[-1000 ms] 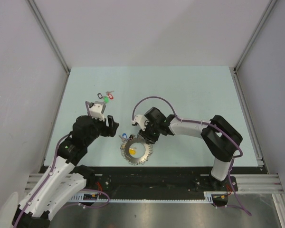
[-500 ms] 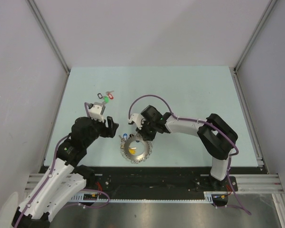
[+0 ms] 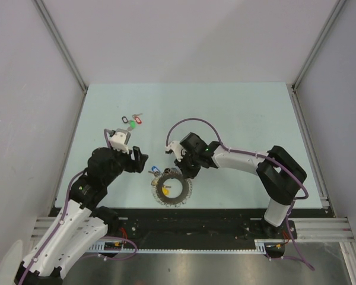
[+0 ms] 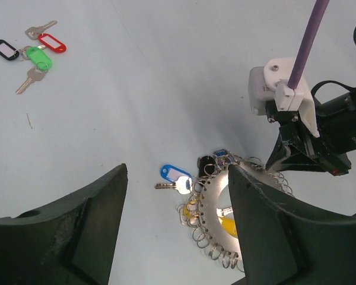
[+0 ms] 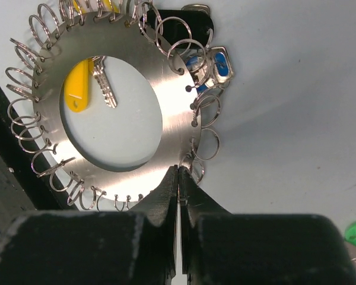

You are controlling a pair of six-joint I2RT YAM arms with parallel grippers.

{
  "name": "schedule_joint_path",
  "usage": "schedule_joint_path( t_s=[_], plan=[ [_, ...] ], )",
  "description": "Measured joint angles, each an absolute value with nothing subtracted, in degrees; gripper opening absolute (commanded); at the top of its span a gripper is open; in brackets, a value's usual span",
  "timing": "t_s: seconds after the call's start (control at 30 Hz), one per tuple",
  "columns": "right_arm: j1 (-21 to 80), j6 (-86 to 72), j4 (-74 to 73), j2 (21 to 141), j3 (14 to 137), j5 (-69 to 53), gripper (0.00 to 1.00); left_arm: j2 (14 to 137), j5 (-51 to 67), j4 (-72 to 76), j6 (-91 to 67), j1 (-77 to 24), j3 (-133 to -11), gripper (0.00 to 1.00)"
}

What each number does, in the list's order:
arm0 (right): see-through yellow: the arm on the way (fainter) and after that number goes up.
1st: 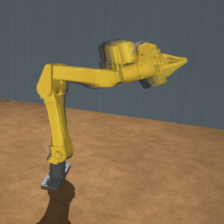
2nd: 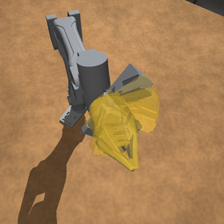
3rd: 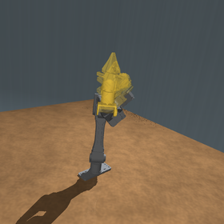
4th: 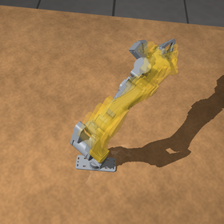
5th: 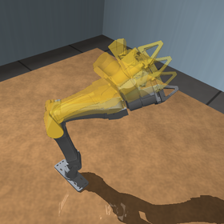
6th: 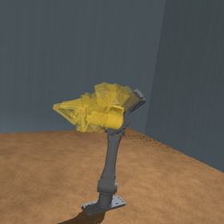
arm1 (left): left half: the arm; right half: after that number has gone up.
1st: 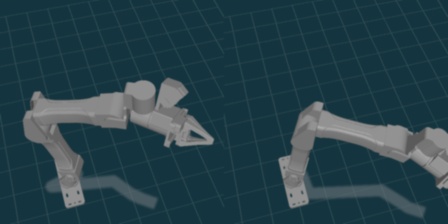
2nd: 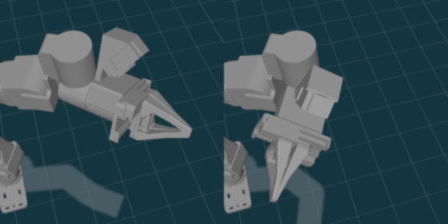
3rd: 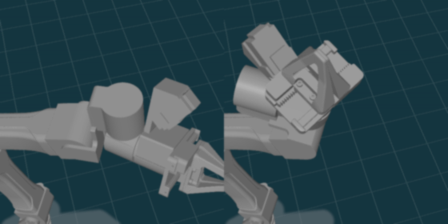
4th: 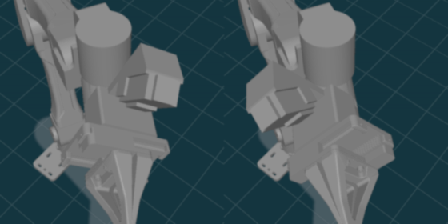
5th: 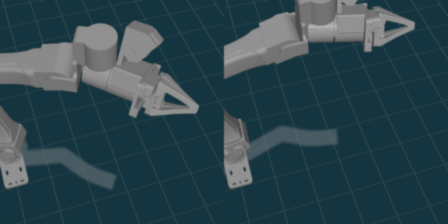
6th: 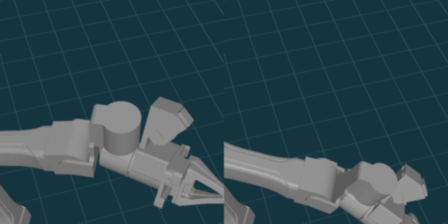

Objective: Put the keys on the keyring

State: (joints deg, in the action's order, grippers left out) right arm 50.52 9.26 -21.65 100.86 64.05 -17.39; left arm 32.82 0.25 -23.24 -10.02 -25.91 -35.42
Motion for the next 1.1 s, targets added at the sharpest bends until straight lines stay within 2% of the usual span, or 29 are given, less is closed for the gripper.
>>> schedule_joint_path(
  t_s=[0.03,0.27,0.43,0.5,1.1],
  plan=[
    [50.50,8.49,-21.69,100.68,63.86,-16.93,0.09,32.71,0.27,-23.20,-10.02,-25.96,-35.35,0.73],
    [50.00,5.06,-22.04,100.73,62.83,-13.72,0.09,32.56,0.43,-23.22,-10.00,-26.13,-35.33,0.73],
    [49.95,4.14,-21.98,100.73,62.74,-11.27,0.20,32.56,0.45,-23.22,-10.00,-26.13,-35.33,0.73],
    [49.93,4.03,-22.15,100.77,62.63,-10.09,0.22,32.56,0.47,-23.22,-10.00,-26.13,-35.33,0.73],
    [49.84,5.02,-21.15,102.37,62.61,-10.39,0.24,32.56,1.45,-22.96,-9.98,-26.28,-35.16,0.73]
  ],
)
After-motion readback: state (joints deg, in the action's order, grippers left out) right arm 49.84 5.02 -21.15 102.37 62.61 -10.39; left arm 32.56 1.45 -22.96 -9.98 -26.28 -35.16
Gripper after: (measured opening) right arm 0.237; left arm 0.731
